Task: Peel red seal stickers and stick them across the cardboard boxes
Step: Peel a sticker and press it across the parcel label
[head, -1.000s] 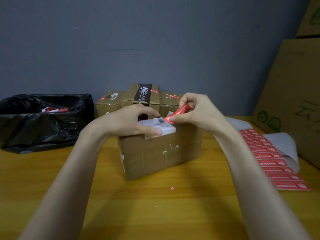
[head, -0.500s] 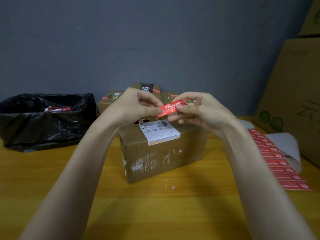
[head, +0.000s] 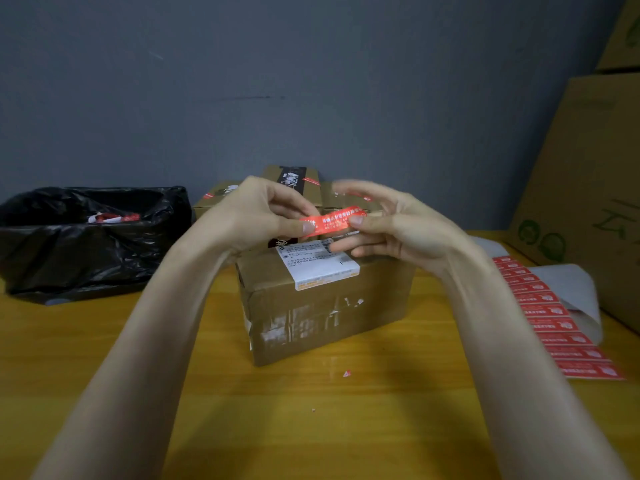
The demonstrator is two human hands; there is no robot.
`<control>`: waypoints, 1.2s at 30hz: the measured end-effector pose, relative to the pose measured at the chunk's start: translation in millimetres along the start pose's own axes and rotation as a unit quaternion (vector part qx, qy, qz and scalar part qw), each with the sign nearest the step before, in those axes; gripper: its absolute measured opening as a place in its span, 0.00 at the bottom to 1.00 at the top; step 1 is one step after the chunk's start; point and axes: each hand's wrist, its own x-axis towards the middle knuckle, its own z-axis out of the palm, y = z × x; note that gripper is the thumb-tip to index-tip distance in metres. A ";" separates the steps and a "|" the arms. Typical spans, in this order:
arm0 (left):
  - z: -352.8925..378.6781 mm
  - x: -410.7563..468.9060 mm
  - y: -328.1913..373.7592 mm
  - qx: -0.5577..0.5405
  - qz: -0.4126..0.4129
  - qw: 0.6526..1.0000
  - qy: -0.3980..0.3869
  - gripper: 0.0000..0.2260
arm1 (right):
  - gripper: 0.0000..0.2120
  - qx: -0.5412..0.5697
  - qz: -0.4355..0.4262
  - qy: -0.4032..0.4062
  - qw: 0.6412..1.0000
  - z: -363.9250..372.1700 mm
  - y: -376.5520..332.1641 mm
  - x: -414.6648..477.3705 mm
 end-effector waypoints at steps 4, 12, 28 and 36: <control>4.8 0.0 2.5 0.007 -0.007 1.000 0.000 0.06 | 0.14 -0.006 -0.002 0.021 1.000 -2.0 0.1 1.0; 10.3 4.2 0.3 0.026 -0.006 0.998 0.051 0.06 | 0.08 -0.065 -0.036 0.111 0.991 4.9 6.1 10.2; 6.7 4.0 -6.7 -0.056 -0.048 0.997 -0.015 0.17 | 0.07 -0.110 -0.001 0.191 0.975 -13.0 1.9 3.2; -10.2 -3.8 -10.6 0.266 -0.071 0.930 -0.243 0.35 | 0.07 -0.203 0.002 0.289 0.936 -47.7 -16.5 -25.5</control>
